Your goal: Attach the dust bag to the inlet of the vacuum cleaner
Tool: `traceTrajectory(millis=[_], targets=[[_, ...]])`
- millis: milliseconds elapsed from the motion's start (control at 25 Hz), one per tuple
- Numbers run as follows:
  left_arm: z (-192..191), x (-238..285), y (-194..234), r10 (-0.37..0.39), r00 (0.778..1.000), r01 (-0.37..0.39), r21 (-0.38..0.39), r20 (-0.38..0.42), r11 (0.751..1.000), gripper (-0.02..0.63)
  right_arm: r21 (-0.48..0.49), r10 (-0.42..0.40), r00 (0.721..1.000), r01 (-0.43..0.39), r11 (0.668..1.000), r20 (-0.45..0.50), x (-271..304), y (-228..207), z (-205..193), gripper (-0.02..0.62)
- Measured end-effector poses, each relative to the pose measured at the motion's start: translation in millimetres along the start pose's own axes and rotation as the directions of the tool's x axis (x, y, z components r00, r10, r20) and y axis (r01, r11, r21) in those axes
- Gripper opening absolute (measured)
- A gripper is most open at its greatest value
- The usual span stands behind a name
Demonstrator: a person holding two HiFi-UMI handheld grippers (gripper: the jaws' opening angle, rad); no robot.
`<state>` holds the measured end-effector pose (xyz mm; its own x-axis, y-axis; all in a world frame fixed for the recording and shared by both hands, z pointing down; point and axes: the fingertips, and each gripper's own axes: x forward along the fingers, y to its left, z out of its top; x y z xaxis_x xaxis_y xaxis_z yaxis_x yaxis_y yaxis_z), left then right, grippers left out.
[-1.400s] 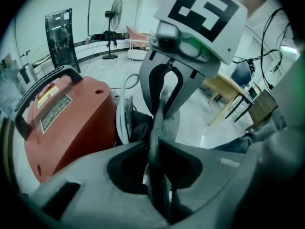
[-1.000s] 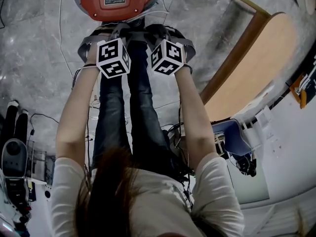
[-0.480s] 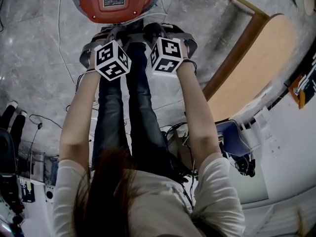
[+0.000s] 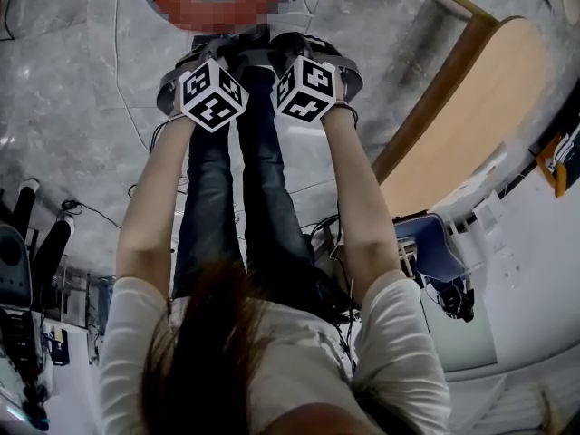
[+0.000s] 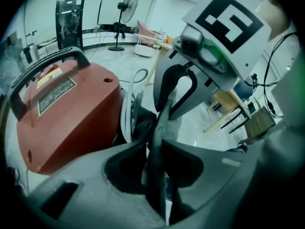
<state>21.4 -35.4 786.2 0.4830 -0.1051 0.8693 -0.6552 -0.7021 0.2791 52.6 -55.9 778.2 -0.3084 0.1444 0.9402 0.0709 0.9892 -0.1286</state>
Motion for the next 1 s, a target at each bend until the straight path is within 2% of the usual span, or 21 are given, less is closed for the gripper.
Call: traceTrajectory(millis=[160, 480, 560, 760, 1000], targets=[[-4, 0, -1, -0.034, 0.999, 0.033, -0.070, -0.012, 0.997, 0.127, 0.046, 0.047, 0.999, -0.046, 0.998, -0.014, 0, 6, -2, 0.112], [-6, -3, -4, -0.073, 0.997, 0.071, -0.096, -0.014, 0.993, 0.150, 0.114, 0.102, 0.995, -0.101, 0.988, -0.007, 1, 11, 1, 0.198], [-4, -4, -4, -0.076, 0.997, 0.074, -0.100, -0.012, 0.992, 0.152, 0.119, 0.119, 0.993, -0.117, 0.986, -0.004, 0, 13, 2, 0.241], [-4, -11, -3, -0.081, 0.997, 0.080, -0.115, -0.005, 0.990, 0.152, 0.128, 0.126, 0.992, -0.125, 0.984, -0.001, -3, 20, 6, 0.253], [0, -19, -2, -0.072, 0.997, 0.073, -0.125, 0.013, 0.990, 0.167, 0.200, 0.095, 0.995, -0.101, 0.975, 0.041, -13, 15, 8, 0.261]])
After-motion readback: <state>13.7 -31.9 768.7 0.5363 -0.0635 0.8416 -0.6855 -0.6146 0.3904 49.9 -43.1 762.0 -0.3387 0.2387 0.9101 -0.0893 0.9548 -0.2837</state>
